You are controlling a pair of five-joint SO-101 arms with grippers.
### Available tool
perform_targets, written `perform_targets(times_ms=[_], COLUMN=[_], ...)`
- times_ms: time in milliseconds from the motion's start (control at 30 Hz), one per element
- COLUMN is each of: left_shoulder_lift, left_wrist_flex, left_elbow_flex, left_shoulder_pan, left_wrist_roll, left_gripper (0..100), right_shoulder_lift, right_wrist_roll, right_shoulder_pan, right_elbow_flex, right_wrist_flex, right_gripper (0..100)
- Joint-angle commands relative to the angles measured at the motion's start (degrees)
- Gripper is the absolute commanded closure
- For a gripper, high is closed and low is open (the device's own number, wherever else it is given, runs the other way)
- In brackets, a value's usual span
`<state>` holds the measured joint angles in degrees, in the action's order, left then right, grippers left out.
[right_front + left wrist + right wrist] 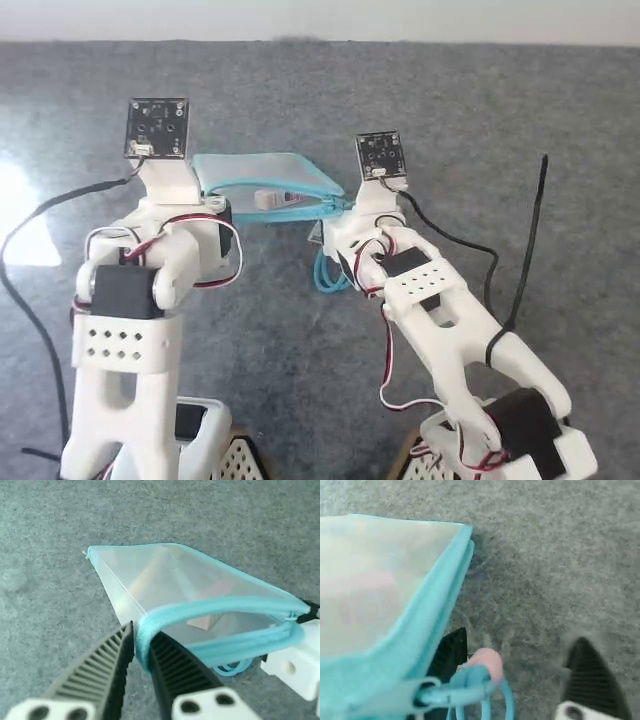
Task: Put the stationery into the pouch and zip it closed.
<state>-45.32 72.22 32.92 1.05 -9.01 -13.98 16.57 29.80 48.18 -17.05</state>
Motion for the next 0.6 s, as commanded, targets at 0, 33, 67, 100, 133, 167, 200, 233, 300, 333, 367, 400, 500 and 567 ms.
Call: perform_targets(times_ms=[0,33,67,100,133,167,200,233,300,333,367,400,500,567], left_shoulder_lift=[-1.0,-1.0,-1.0,-1.0,-1.0,-1.0,-1.0,-1.0,-1.0,-1.0,-1.0,-1.1,-1.3,-1.1], left_wrist_flex=[0.1,0.1,0.1,0.1,0.1,0.1,0.1,0.1,0.0,0.0,-0.3,-1.2,-3.9,-4.9], left_elbow_flex=[-3.6,-3.6,-3.6,-3.5,-3.5,-3.4,-3.4,-3.3,-2.6,-2.0,-1.2,-0.1,2.8,4.7], left_shoulder_pan=[-0.2,-0.2,-0.2,-0.2,-0.2,-0.2,-0.2,-0.2,-0.2,-0.2,-0.2,-0.2,-0.2,-0.4], left_wrist_roll=[0.5,0.5,0.5,0.5,0.5,0.5,0.5,0.5,0.5,0.6,0.6,0.6,0.6,0.6], left_gripper=[99,99,99,99,99,99,99,99,99,99,99,99,99,99], right_shoulder_lift=[-0.5,-0.5,-0.5,-0.5,-0.5,-0.6,-0.6,-0.7,-2.3,-3.9,-5.8,-8.1,-16.2,-21.8], right_wrist_roll=[0.6,0.6,0.6,0.6,0.5,0.4,-0.2,-1.7,-6.6,-9.8,-12.8,-15.2,-17.7,-18.7], right_shoulder_pan=[-0.2,-0.3,-0.4,-0.5,-0.5,-0.6,-0.7,-1.3,-2.3,-2.9,-3.7,-4.6,-6.6,-7.3], right_elbow_flex=[-0.2,-0.2,-0.2,-0.2,-0.2,-0.2,-0.2,-0.4,-1.6,-2.5,-3.3,-4.2,-6.3,-6.8], right_wrist_flex=[-0.1,-0.1,-0.1,-0.1,-0.4,-0.6,-0.9,-2.4,-7.5,-10.9,-14.9,-18.7,-27.6,-31.7], right_gripper=[86.2,88.5,90.1,91.5,92.6,93.7,95.0,96.9,99.5,99.0,99.1,99.1,99.1,99.1])
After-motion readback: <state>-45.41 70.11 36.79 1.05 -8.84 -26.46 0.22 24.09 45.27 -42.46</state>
